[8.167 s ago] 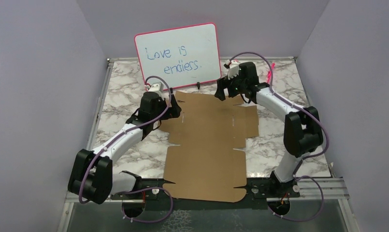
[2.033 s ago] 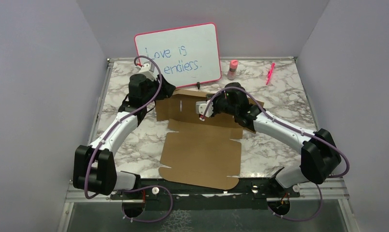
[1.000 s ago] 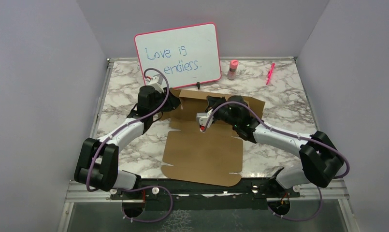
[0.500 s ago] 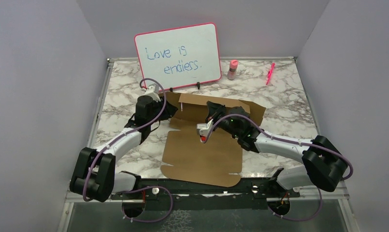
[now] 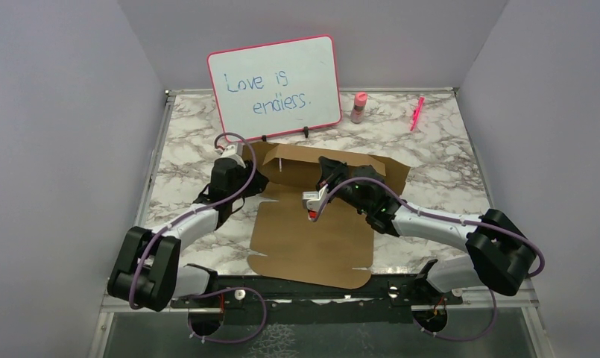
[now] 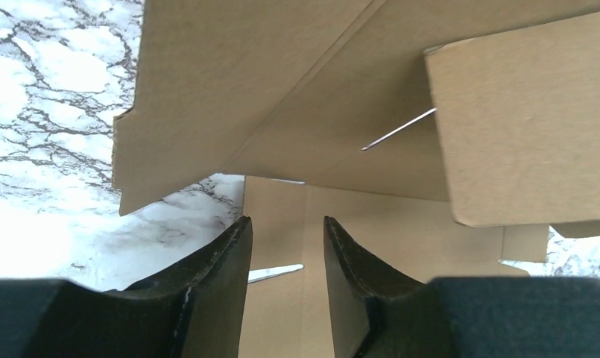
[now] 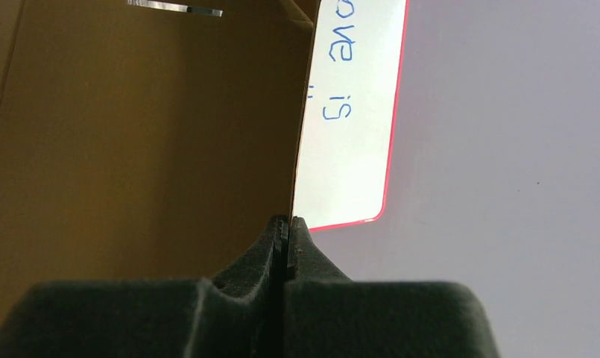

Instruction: Fold the paper box

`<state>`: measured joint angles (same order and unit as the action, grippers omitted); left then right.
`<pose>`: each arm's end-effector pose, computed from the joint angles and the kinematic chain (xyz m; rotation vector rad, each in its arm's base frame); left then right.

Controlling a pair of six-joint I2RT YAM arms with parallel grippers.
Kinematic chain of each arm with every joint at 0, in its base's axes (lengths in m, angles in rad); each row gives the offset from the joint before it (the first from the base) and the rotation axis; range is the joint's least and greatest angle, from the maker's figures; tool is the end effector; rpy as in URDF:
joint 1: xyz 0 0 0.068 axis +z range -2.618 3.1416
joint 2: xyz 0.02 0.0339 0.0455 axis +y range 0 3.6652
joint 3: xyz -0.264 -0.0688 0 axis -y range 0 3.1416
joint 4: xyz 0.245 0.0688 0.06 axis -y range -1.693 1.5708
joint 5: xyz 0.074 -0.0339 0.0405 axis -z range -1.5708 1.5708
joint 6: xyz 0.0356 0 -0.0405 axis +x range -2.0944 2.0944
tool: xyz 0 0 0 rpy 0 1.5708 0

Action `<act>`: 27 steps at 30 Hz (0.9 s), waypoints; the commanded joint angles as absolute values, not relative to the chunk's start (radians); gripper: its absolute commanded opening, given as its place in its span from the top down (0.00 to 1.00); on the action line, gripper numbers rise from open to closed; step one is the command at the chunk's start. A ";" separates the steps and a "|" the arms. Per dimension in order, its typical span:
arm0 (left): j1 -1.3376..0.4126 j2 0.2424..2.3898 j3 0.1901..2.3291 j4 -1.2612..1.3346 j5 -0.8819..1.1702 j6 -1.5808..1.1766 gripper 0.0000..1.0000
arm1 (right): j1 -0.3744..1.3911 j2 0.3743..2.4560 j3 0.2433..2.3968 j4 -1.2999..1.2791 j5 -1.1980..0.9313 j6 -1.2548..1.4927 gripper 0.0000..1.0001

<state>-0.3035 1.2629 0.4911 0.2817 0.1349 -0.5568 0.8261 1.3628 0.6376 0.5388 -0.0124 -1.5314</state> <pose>0.2408 -0.0804 0.1858 -0.1828 2.1166 -0.6614 0.2005 0.2182 0.2339 -1.6523 0.6732 -0.5005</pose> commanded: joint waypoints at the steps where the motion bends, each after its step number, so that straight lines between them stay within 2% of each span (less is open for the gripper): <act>1: -0.311 1.307 0.476 0.301 0.112 -0.545 0.57 | 0.837 1.364 0.626 0.553 0.016 -1.540 0.99; 15: -0.377 1.443 0.512 0.359 0.178 -0.583 0.55 | 0.839 1.371 0.632 0.552 0.018 -1.537 0.99; 27: -0.491 1.280 0.517 0.363 0.076 -0.554 0.59 | 0.839 1.372 0.632 0.552 0.032 -1.537 0.99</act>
<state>-0.4690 1.3418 0.4957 0.3214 0.1204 -0.5671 0.8322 1.3632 0.6373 0.5499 0.0250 -1.5345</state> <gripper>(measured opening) 0.412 0.022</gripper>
